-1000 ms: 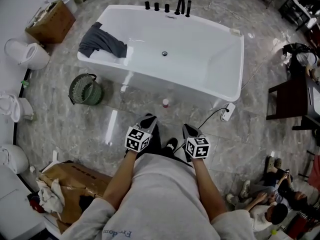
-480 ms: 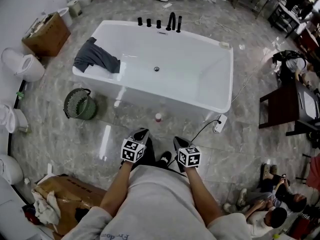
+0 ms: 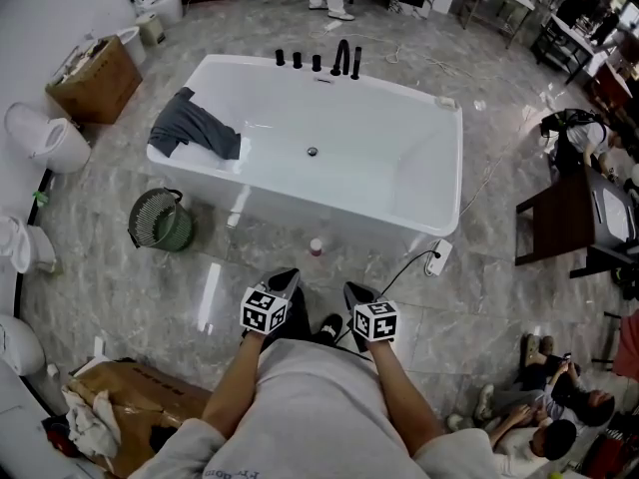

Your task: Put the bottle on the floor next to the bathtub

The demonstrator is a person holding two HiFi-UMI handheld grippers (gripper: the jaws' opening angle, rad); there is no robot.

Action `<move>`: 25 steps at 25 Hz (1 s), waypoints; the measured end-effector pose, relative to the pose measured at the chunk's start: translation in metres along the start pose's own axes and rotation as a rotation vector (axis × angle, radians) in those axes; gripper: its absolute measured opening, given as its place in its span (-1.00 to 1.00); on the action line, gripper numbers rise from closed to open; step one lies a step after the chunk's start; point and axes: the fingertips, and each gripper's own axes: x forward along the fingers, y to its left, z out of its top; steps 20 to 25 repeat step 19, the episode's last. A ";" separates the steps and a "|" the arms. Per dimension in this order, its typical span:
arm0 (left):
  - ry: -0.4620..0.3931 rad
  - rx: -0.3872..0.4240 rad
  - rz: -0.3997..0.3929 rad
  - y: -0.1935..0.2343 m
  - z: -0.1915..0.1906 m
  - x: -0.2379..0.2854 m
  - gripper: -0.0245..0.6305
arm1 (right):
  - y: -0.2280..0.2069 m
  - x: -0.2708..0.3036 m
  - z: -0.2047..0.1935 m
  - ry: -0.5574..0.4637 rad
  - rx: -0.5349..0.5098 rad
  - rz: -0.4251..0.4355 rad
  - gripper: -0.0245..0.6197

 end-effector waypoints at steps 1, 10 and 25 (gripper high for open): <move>-0.001 0.001 -0.003 0.000 0.000 -0.001 -0.75 | 0.002 0.001 0.000 0.001 -0.002 0.002 -0.92; 0.009 -0.017 -0.045 -0.008 -0.003 0.002 -0.75 | 0.005 -0.002 -0.004 0.011 -0.023 0.001 -0.92; -0.017 -0.032 -0.010 0.000 0.005 0.008 -0.75 | -0.004 -0.007 -0.002 0.004 -0.017 -0.011 -0.92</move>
